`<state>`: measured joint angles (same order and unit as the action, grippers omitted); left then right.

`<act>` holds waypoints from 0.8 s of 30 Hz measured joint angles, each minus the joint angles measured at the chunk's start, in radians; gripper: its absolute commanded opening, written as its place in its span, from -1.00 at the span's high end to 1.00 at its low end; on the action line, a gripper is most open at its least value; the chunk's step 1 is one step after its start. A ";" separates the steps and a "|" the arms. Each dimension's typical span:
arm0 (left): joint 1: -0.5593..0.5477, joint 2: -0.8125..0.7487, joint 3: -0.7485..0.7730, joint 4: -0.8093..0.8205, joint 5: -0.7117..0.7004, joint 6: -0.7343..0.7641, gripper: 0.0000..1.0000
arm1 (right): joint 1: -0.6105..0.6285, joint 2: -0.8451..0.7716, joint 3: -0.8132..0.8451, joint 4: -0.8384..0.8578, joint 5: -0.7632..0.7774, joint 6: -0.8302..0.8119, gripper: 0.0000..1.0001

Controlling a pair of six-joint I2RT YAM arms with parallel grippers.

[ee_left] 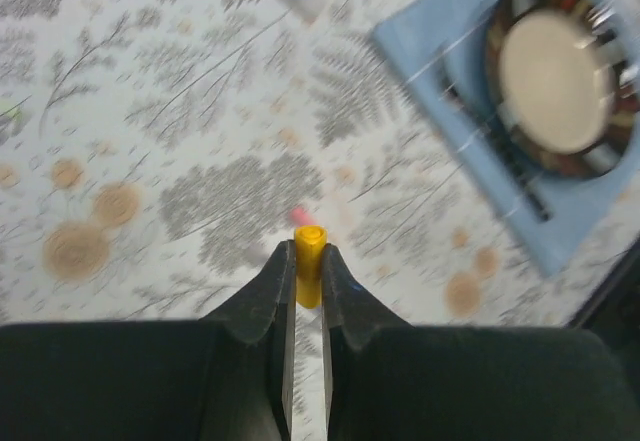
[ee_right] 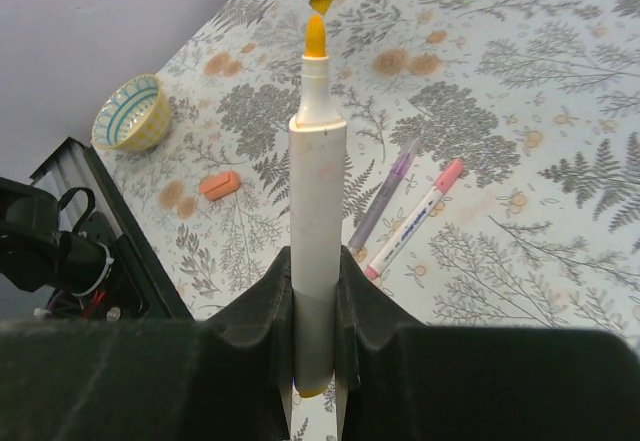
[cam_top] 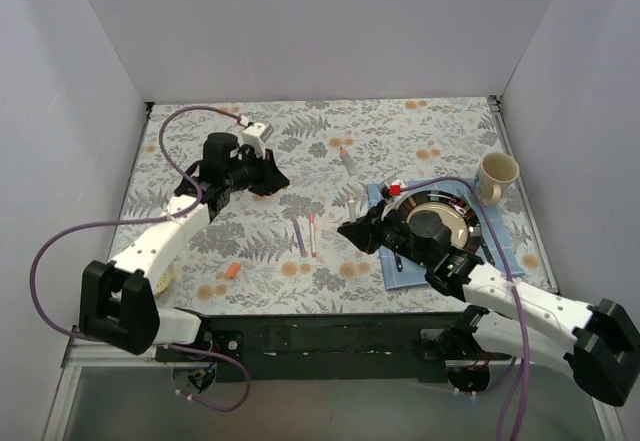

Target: Insert the pens into the pen caps

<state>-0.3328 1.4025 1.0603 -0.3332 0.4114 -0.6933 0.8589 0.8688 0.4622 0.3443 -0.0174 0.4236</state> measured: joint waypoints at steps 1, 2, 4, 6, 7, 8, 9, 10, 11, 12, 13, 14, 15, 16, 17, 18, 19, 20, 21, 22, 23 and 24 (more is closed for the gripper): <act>0.001 -0.045 -0.042 0.064 0.034 -0.067 1.00 | 0.000 0.042 -0.002 0.032 -0.020 0.005 0.97; 0.001 -0.102 -0.110 0.175 0.080 -0.156 1.00 | 0.000 0.095 -0.002 0.079 -0.044 0.015 0.97; -0.005 -0.187 -0.233 0.367 0.137 -0.283 1.00 | 0.000 0.174 -0.002 0.140 -0.077 0.027 0.97; -0.014 -0.262 -0.368 0.582 0.181 -0.438 1.00 | 0.001 0.254 -0.001 0.212 -0.110 0.044 0.97; -0.019 -0.285 -0.422 0.676 0.195 -0.505 1.00 | 0.001 0.292 0.000 0.245 -0.126 0.050 0.97; -0.024 -0.296 -0.460 0.752 0.208 -0.564 1.00 | 0.001 0.316 0.002 0.267 -0.136 0.055 0.97; -0.029 -0.299 -0.484 0.815 0.219 -0.612 1.00 | 0.001 0.345 0.003 0.298 -0.152 0.064 0.97; -0.032 -0.298 -0.499 0.866 0.225 -0.653 1.00 | 0.002 0.360 0.005 0.317 -0.162 0.070 0.97; -0.034 -0.298 -0.507 0.908 0.228 -0.687 1.00 | 0.002 0.378 0.008 0.343 -0.172 0.076 0.97; -0.035 -0.298 -0.512 0.941 0.229 -0.711 1.00 | 0.004 0.393 0.013 0.364 -0.182 0.082 0.97; -0.038 -0.299 -0.520 0.992 0.229 -0.742 1.00 | 0.006 0.407 0.020 0.383 -0.192 0.091 0.97; -0.039 -0.302 -0.527 1.030 0.229 -0.763 1.00 | 0.010 0.419 0.027 0.399 -0.201 0.098 0.97; -0.040 -0.305 -0.536 1.064 0.229 -0.780 1.00 | 0.013 0.434 0.038 0.417 -0.208 0.103 0.97; -0.041 -0.307 -0.542 1.088 0.229 -0.793 1.00 | 0.017 0.449 0.047 0.433 -0.219 0.108 0.97; -0.043 -0.309 -0.550 1.116 0.229 -0.807 1.00 | 0.022 0.462 0.054 0.448 -0.224 0.116 0.97; -0.045 -0.309 -0.560 1.146 0.229 -0.821 1.00 | 0.027 0.471 0.058 0.460 -0.230 0.123 0.97; -0.047 -0.308 -0.567 1.165 0.229 -0.832 1.00 | 0.031 0.478 0.058 0.473 -0.234 0.127 0.97; -0.049 -0.308 -0.574 1.183 0.230 -0.838 1.00 | 0.036 0.483 0.058 0.483 -0.240 0.130 0.97; -0.049 -0.306 -0.582 1.209 0.231 -0.848 1.00 | 0.041 0.488 0.059 0.492 -0.243 0.132 0.97; -0.049 -0.304 -0.589 1.233 0.233 -0.858 1.00 | 0.045 0.493 0.060 0.499 -0.246 0.135 0.97; -0.049 -0.302 -0.594 1.253 0.233 -0.867 1.00 | 0.050 0.496 0.062 0.504 -0.248 0.137 0.97; -0.049 -0.298 -0.597 1.270 0.235 -0.873 1.00 | 0.053 0.498 0.063 0.505 -0.248 0.138 0.97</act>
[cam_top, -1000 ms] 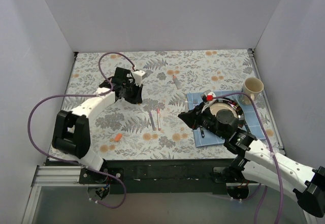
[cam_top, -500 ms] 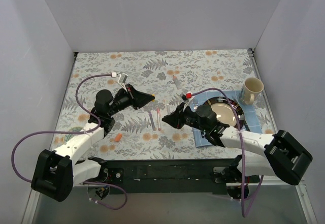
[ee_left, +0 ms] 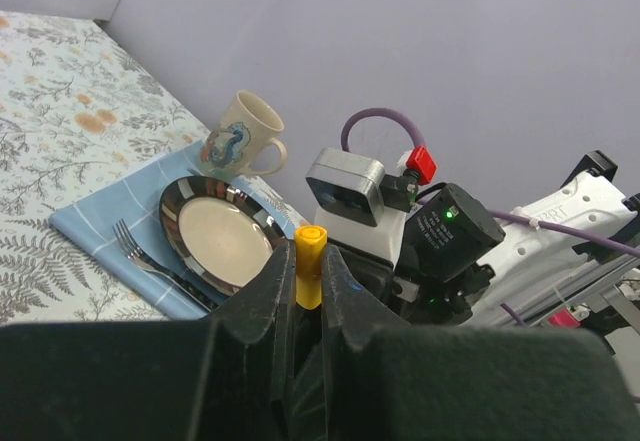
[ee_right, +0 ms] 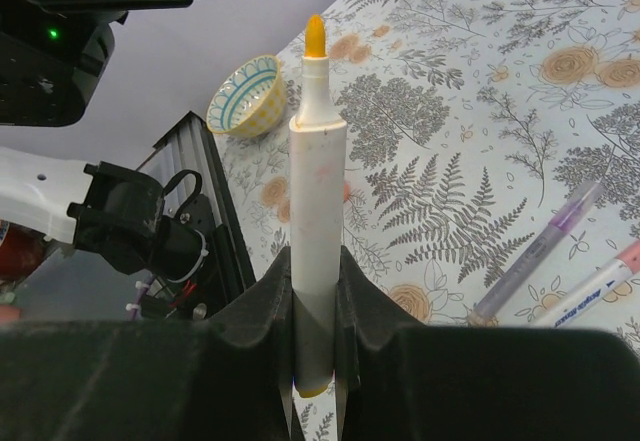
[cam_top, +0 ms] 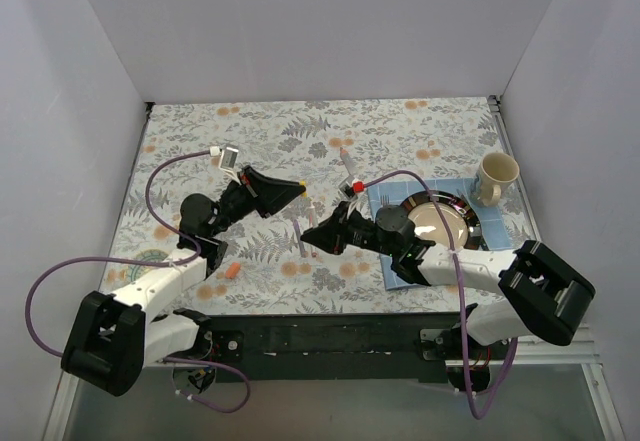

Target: Insert the pens into the pen caps

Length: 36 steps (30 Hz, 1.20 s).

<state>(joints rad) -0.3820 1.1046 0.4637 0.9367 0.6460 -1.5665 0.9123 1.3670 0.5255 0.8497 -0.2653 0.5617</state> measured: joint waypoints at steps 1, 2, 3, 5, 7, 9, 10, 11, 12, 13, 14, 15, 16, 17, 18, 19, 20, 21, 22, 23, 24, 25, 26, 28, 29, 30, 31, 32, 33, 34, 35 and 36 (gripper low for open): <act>0.000 0.005 0.000 0.016 0.000 -0.003 1.00 | 0.002 0.002 0.002 0.002 -0.001 0.002 0.97; -0.001 0.009 -0.001 0.029 0.001 -0.006 1.00 | 0.006 0.004 0.003 0.007 -0.002 0.004 0.97; -0.002 0.013 -0.003 0.043 0.001 -0.009 1.00 | 0.009 0.004 0.005 0.011 -0.003 0.005 0.97; -0.003 0.018 -0.015 0.066 0.002 -0.013 1.00 | 0.014 0.005 0.010 0.015 -0.004 0.008 0.97; -0.003 0.028 -0.027 0.086 0.003 -0.017 1.00 | 0.018 0.006 0.016 0.018 -0.005 0.009 0.97; -0.004 0.040 -0.033 0.096 0.007 -0.021 1.00 | 0.021 0.006 0.022 0.021 -0.007 0.010 0.97; -0.005 0.045 -0.034 0.101 0.008 -0.024 1.00 | 0.023 0.006 0.023 0.021 -0.007 0.011 0.97; -0.005 0.048 -0.034 0.106 0.009 -0.024 1.00 | 0.023 0.006 0.023 0.021 -0.006 0.011 0.97; -0.005 0.048 -0.034 0.111 0.009 -0.024 1.00 | 0.023 0.007 0.023 0.021 -0.007 0.011 0.97; -0.006 0.048 -0.036 0.117 0.009 -0.025 1.00 | 0.024 0.007 0.024 0.021 -0.007 0.011 0.97; -0.007 0.048 -0.039 0.126 0.009 -0.025 1.00 | 0.024 0.008 0.024 0.021 -0.008 0.011 0.97; -0.008 0.048 -0.042 0.132 0.009 -0.026 1.00 | 0.024 0.009 0.024 0.021 -0.008 0.011 0.97; -0.008 0.048 -0.046 0.138 0.009 -0.027 1.00 | 0.025 0.010 0.024 0.021 -0.008 0.011 0.97; -0.009 0.048 -0.049 0.143 0.009 -0.027 1.00 | 0.026 0.011 0.024 0.021 -0.008 0.011 0.97; -0.009 0.048 -0.051 0.147 0.009 -0.027 1.00 | 0.026 0.012 0.024 0.021 -0.008 0.011 0.97; -0.010 0.048 -0.053 0.150 0.009 -0.027 1.00 | 0.027 0.012 0.024 0.021 -0.008 0.012 0.97; -0.010 0.048 -0.056 0.154 0.008 -0.027 1.00 | 0.028 0.013 0.024 0.021 -0.008 0.012 0.97; -0.010 0.048 -0.058 0.157 0.008 -0.028 1.00 | 0.031 0.014 0.024 0.021 -0.008 0.014 0.97; -0.010 0.048 -0.058 0.159 0.008 -0.028 1.00 | 0.032 0.016 0.024 0.021 -0.008 0.015 0.97; -0.011 0.048 -0.058 0.160 0.008 -0.028 1.00 | 0.034 0.017 0.024 0.021 -0.009 0.016 0.97; -0.012 0.048 -0.058 0.162 0.008 -0.028 1.00 | 0.035 0.018 0.024 0.021 -0.011 0.016 0.97; -0.013 0.048 -0.058 0.163 0.008 -0.027 1.00 | 0.039 0.019 0.024 0.022 -0.013 0.016 0.97; -0.013 0.048 -0.058 0.163 0.008 -0.027 1.00 | 0.041 0.021 0.024 0.023 -0.017 0.017 0.97; -0.013 0.048 -0.058 0.163 0.008 -0.027 1.00 | 0.046 0.023 0.024 0.023 -0.022 0.018 0.97; -0.013 0.048 -0.058 0.163 0.008 -0.026 1.00 | 0.047 0.023 0.024 0.023 -0.024 0.019 0.97; -0.013 0.048 -0.058 0.163 0.008 -0.025 1.00 | 0.048 0.023 0.024 0.024 -0.026 0.019 0.97; -0.013 0.048 -0.058 0.162 0.008 -0.023 1.00 | 0.050 0.023 0.024 0.024 -0.026 0.019 0.97; -0.013 0.047 -0.058 0.159 0.008 -0.020 1.00 | 0.051 0.023 0.024 0.024 -0.026 0.019 0.97; -0.013 0.045 -0.058 0.154 0.006 -0.017 1.00 | 0.051 0.023 0.024 0.024 -0.026 0.019 0.97; -0.013 0.043 -0.058 0.148 0.004 -0.013 1.00 | 0.052 0.023 0.024 0.025 -0.025 0.019 0.97; -0.013 0.041 -0.059 0.143 0.002 -0.008 1.00 | 0.052 0.023 0.024 0.025 -0.025 0.019 0.97; -0.013 0.038 -0.059 0.136 0.001 -0.003 1.00 | 0.052 0.023 0.024 0.025 -0.024 0.019 0.97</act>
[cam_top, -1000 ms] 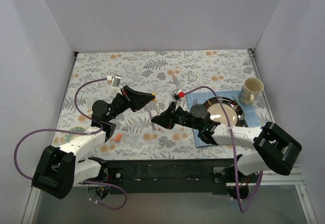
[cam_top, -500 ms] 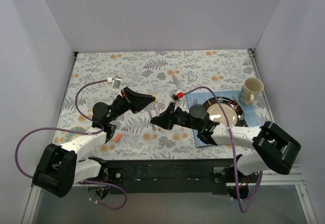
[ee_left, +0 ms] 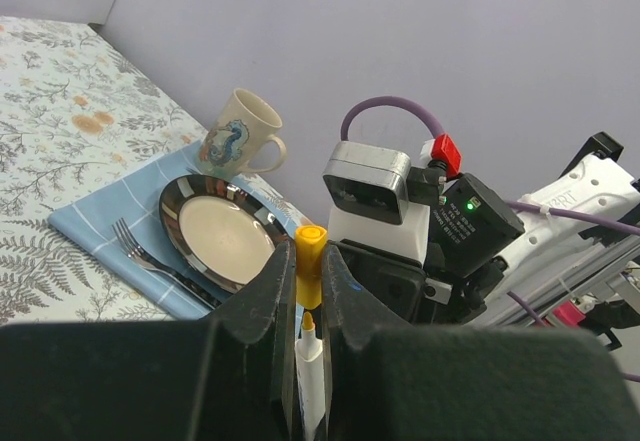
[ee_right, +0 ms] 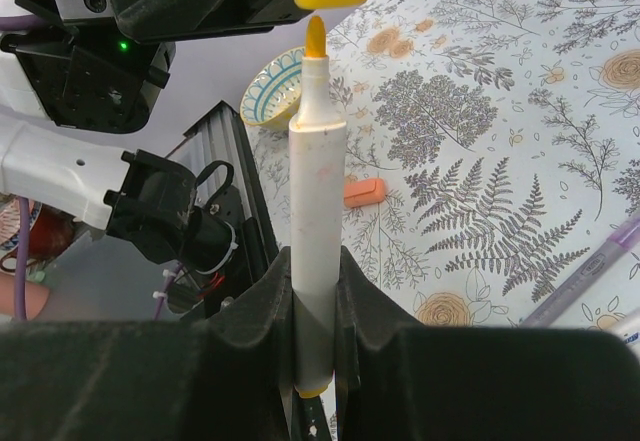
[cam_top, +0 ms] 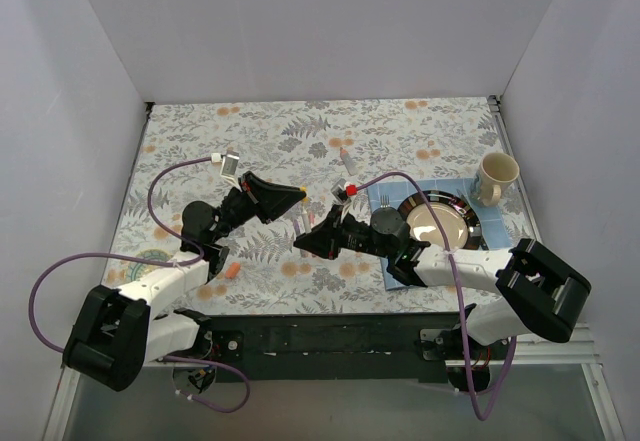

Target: Insert the pens into the pen caps

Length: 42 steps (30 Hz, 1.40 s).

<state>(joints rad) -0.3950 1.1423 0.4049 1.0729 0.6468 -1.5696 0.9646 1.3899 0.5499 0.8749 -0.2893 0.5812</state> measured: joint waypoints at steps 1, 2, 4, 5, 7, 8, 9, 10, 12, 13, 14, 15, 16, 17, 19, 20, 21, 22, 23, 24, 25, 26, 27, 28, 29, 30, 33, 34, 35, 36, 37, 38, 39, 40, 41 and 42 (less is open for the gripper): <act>0.000 -0.004 0.000 -0.006 -0.002 0.004 1.00 | 0.000 0.000 0.000 0.000 0.002 0.000 0.97; 0.000 -0.007 0.000 -0.012 -0.003 0.007 1.00 | 0.000 -0.001 0.000 0.000 0.003 0.000 0.97; 0.000 -0.010 0.000 -0.019 -0.003 0.013 1.00 | 0.000 -0.002 0.000 0.001 0.005 0.000 0.97; 0.000 -0.010 0.000 -0.021 -0.003 0.014 1.00 | 0.000 -0.002 0.000 0.002 0.006 0.000 0.97; 0.000 -0.010 0.000 -0.023 -0.003 0.015 1.00 | 0.000 -0.002 0.000 0.004 0.009 0.000 0.97; 0.000 -0.010 0.000 -0.023 -0.003 0.015 1.00 | 0.000 -0.002 0.000 0.004 0.011 0.000 0.97; 0.000 -0.010 -0.001 -0.023 -0.003 0.014 1.00 | 0.000 -0.003 0.000 0.004 0.014 0.000 0.97; 0.000 -0.010 -0.002 -0.021 -0.003 0.014 1.00 | 0.000 -0.003 0.000 0.004 0.017 0.000 0.97; 0.000 -0.010 -0.008 -0.019 -0.003 0.013 1.00 | 0.000 -0.005 0.000 0.006 0.023 0.000 0.97; 0.000 -0.010 -0.009 -0.019 -0.003 0.013 1.00 | 0.000 -0.006 0.000 0.006 0.026 0.000 0.97; 0.000 -0.011 -0.013 -0.017 -0.003 0.013 1.00 | 0.000 -0.009 0.000 0.005 0.029 0.000 0.97; 0.000 -0.013 -0.017 -0.015 -0.003 0.011 1.00 | 0.000 -0.010 0.000 0.003 0.030 0.000 0.97; 0.000 -0.014 -0.020 -0.013 -0.003 0.010 1.00 | 0.000 -0.010 0.000 0.001 0.031 0.000 0.97; 0.000 -0.016 -0.023 -0.010 -0.003 0.010 1.00 | 0.000 -0.010 0.000 0.000 0.034 0.000 0.97; 0.000 -0.016 -0.031 -0.005 0.000 0.007 1.00 | 0.000 -0.014 0.000 -0.001 0.045 -0.002 0.97; -0.001 -0.016 -0.035 -0.001 0.005 0.004 1.00 | 0.000 -0.016 0.000 -0.004 0.048 -0.004 0.97; -0.003 -0.016 -0.039 0.005 0.009 0.001 1.00 | 0.001 -0.017 0.000 -0.006 0.051 -0.008 0.97; -0.005 -0.014 -0.040 0.011 0.014 -0.005 0.97 | 0.003 -0.019 0.001 -0.009 0.054 -0.010 0.97; -0.008 -0.010 -0.045 0.026 0.023 -0.010 0.95 | 0.005 -0.019 0.003 -0.010 0.056 -0.014 0.97; -0.008 -0.004 -0.050 0.047 0.025 -0.018 0.92 | 0.005 -0.020 0.008 -0.014 0.058 -0.018 0.97; -0.008 0.003 -0.055 0.068 0.026 -0.024 0.86 | 0.005 -0.021 0.011 -0.021 0.058 -0.025 0.97; -0.008 0.009 -0.058 0.089 0.027 -0.029 0.83 | 0.005 -0.022 0.014 -0.027 0.059 -0.032 0.97; -0.008 0.014 -0.062 0.108 0.027 -0.035 0.75 | 0.005 -0.025 0.017 -0.035 0.060 -0.039 0.97; -0.008 0.018 -0.066 0.122 0.027 -0.041 0.63 | 0.006 -0.030 0.018 -0.043 0.059 -0.046 0.97; -0.009 0.018 -0.068 0.134 0.030 -0.047 0.23 | 0.007 -0.036 0.019 -0.054 0.060 -0.055 0.97; -0.009 0.019 -0.069 0.143 0.033 -0.053 0.04 | 0.008 -0.045 0.021 -0.066 0.060 -0.063 0.97; -0.019 0.006 -0.082 0.155 0.064 -0.073 -0.41 | 0.010 -0.074 0.040 -0.082 0.079 -0.086 0.97; -0.026 -0.003 -0.087 0.149 0.074 -0.079 -0.43 | 0.010 -0.086 0.050 -0.086 0.082 -0.092 0.97; -0.031 -0.013 -0.087 0.140 0.081 -0.085 -0.44 | 0.007 -0.100 0.057 -0.090 0.083 -0.098 0.97; -0.031 -0.023 -0.087 0.136 0.087 -0.087 -0.44 | 0.006 -0.114 0.061 -0.091 0.084 -0.103 0.97; -0.031 -0.036 -0.086 0.131 0.101 -0.087 -0.44 | 0.005 -0.133 0.061 -0.091 0.085 -0.108 0.97; -0.031 -0.050 -0.082 0.127 0.114 -0.087 -0.45 | 0.004 -0.153 0.061 -0.095 0.084 -0.109 0.97; -0.031 -0.063 -0.073 0.115 0.126 -0.084 -0.46 | 0.005 -0.171 0.061 -0.095 0.082 -0.110 0.97; -0.031 -0.074 -0.058 0.096 0.135 -0.077 -0.47 | 0.005 -0.188 0.061 -0.095 0.080 -0.109 0.97; -0.031 -0.080 -0.040 0.075 0.144 -0.070 -0.49 | 0.005 -0.204 0.060 -0.095 0.076 -0.109 0.97; -0.031 -0.085 -0.006 0.037 0.156 -0.061 -0.52 | 0.005 -0.219 0.059 -0.098 0.069 -0.109 0.97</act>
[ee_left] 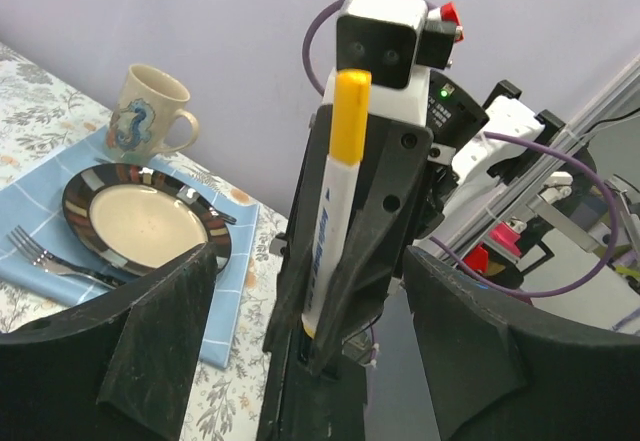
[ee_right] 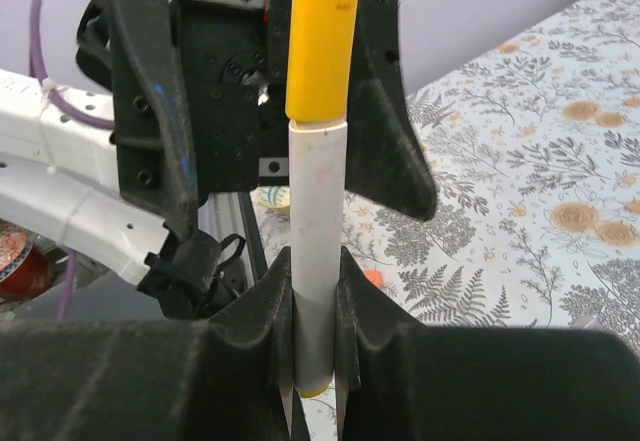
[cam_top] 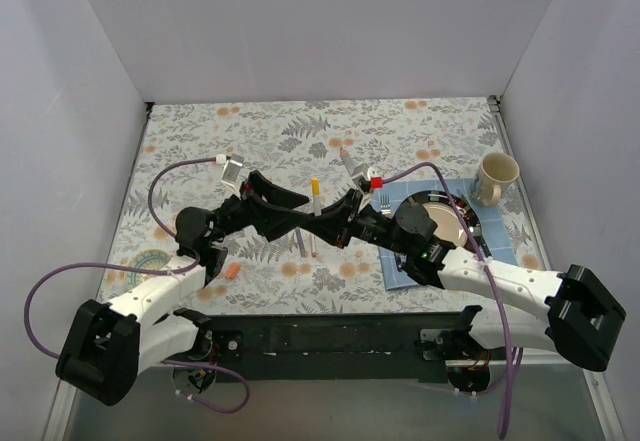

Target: Insert the pens into the pen caps

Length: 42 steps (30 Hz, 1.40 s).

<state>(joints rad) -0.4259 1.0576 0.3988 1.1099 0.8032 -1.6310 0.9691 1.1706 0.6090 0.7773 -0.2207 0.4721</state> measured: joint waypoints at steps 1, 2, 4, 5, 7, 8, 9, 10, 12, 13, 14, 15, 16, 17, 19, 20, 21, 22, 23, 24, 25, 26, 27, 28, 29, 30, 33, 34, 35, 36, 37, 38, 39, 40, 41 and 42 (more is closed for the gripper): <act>0.000 -0.001 0.024 -0.024 0.006 0.005 -0.55 | 0.000 -0.013 0.000 -0.003 -0.009 0.000 0.97; 0.000 -0.002 0.052 -0.054 0.014 0.014 -0.58 | 0.000 -0.025 -0.002 -0.010 -0.020 0.002 0.97; 0.000 -0.005 0.105 -0.111 0.035 0.033 -0.63 | 0.000 -0.045 -0.004 -0.022 -0.039 0.008 0.97; 0.000 -0.005 0.127 -0.134 0.047 0.044 -0.64 | 0.000 -0.056 -0.007 -0.027 -0.048 0.012 0.97; 0.000 -0.008 0.172 -0.187 0.068 0.064 -0.65 | 0.000 -0.079 -0.017 -0.030 -0.065 0.021 0.97; 0.000 -0.008 0.191 -0.204 0.076 0.069 -0.65 | 0.001 -0.089 -0.019 -0.037 -0.072 0.023 0.97; 0.000 -0.008 0.206 -0.216 0.082 0.072 -0.65 | 0.002 -0.096 -0.020 -0.042 -0.078 0.026 0.97; 0.000 -0.008 0.217 -0.224 0.089 0.076 -0.64 | 0.003 -0.101 -0.020 -0.045 -0.082 0.027 0.97; 0.000 -0.008 0.235 -0.241 0.098 0.081 -0.57 | 0.008 -0.108 -0.020 -0.051 -0.091 0.030 0.97; 0.000 -0.007 0.242 -0.246 0.100 0.082 -0.54 | 0.012 -0.110 -0.020 -0.053 -0.097 0.030 0.97; 0.000 -0.006 0.249 -0.250 0.101 0.082 -0.46 | 0.016 -0.111 -0.020 -0.055 -0.099 0.030 0.97; 0.000 -0.004 0.256 -0.251 0.102 0.081 -0.44 | 0.019 -0.112 -0.021 -0.058 -0.103 0.031 0.97; 0.000 -0.001 0.262 -0.251 0.103 0.077 -0.43 | 0.022 -0.112 -0.021 -0.060 -0.105 0.031 0.97; 0.000 0.003 0.268 -0.248 0.104 0.072 -0.42 | 0.026 -0.112 -0.022 -0.065 -0.110 0.034 0.97; 0.000 0.015 0.278 -0.238 0.108 0.059 -0.39 | 0.031 -0.111 -0.024 -0.073 -0.117 0.037 0.97; 0.000 0.022 0.282 -0.233 0.111 0.050 -0.36 | 0.033 -0.111 -0.026 -0.074 -0.121 0.039 0.97; 0.000 0.030 0.285 -0.224 0.114 0.040 -0.33 | 0.034 -0.111 -0.028 -0.074 -0.123 0.040 0.97; 0.000 0.035 0.286 -0.217 0.116 0.035 -0.30 | 0.035 -0.111 -0.030 -0.074 -0.123 0.042 0.97; 0.000 0.040 0.287 -0.210 0.119 0.027 -0.29 | 0.035 -0.111 -0.030 -0.078 -0.124 0.043 0.97; 0.000 0.045 0.287 -0.202 0.124 0.022 -0.28 | 0.037 -0.111 -0.030 -0.080 -0.124 0.045 0.97; 0.000 0.047 0.287 -0.197 0.126 0.019 -0.25 | 0.039 -0.111 -0.031 -0.080 -0.124 0.045 0.97; -0.001 0.050 0.287 -0.192 0.128 0.016 -0.23 | 0.039 -0.111 -0.031 -0.080 -0.124 0.046 0.97; -0.002 0.051 0.287 -0.188 0.130 0.013 -0.22 | 0.040 -0.111 -0.031 -0.080 -0.124 0.047 0.97; -0.003 0.052 0.287 -0.185 0.134 0.010 -0.20 | 0.040 -0.110 -0.031 -0.080 -0.124 0.047 0.97; -0.004 0.053 0.287 -0.180 0.137 0.008 -0.20 | 0.041 -0.110 -0.031 -0.080 -0.124 0.047 0.97; -0.006 0.054 0.287 -0.174 0.141 0.006 -0.19 | 0.041 -0.109 -0.031 -0.080 -0.124 0.047 0.97; -0.011 0.062 0.287 -0.153 0.152 -0.001 -0.14 | 0.041 -0.101 -0.031 -0.081 -0.124 0.048 0.97; -0.013 0.065 0.287 -0.147 0.156 -0.002 -0.11 | 0.041 -0.097 -0.031 -0.082 -0.124 0.048 0.97; -0.015 0.068 0.287 -0.142 0.161 -0.005 -0.04 | 0.041 -0.092 -0.030 -0.084 -0.125 0.048 0.97; -0.016 0.069 0.287 -0.137 0.165 -0.005 0.02 | 0.041 -0.088 -0.031 -0.086 -0.126 0.048 0.97; -0.017 0.069 0.287 -0.134 0.167 -0.007 0.08 | 0.041 -0.084 -0.031 -0.088 -0.126 0.048 0.97; -0.017 0.069 0.287 -0.130 0.172 -0.009 0.17 | 0.041 -0.081 -0.031 -0.090 -0.126 0.048 0.97; -0.017 0.069 0.287 -0.127 0.176 -0.009 0.24 | 0.041 -0.079 -0.031 -0.092 -0.126 0.048 0.97; -0.018 0.069 0.286 -0.125 0.180 -0.009 0.31 | 0.041 -0.077 -0.030 -0.092 -0.127 0.049 0.97; -0.019 0.069 0.286 -0.123 0.182 -0.009 0.42 | 0.041 -0.077 -0.030 -0.093 -0.126 0.049 0.97; -0.020 0.069 0.283 -0.122 0.185 -0.006 0.62 | 0.041 -0.077 -0.030 -0.094 -0.126 0.049 0.97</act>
<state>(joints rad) -0.4458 1.1271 0.6823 0.9882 0.9878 -1.6371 1.0103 1.0935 0.5789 0.6834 -0.3470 0.5209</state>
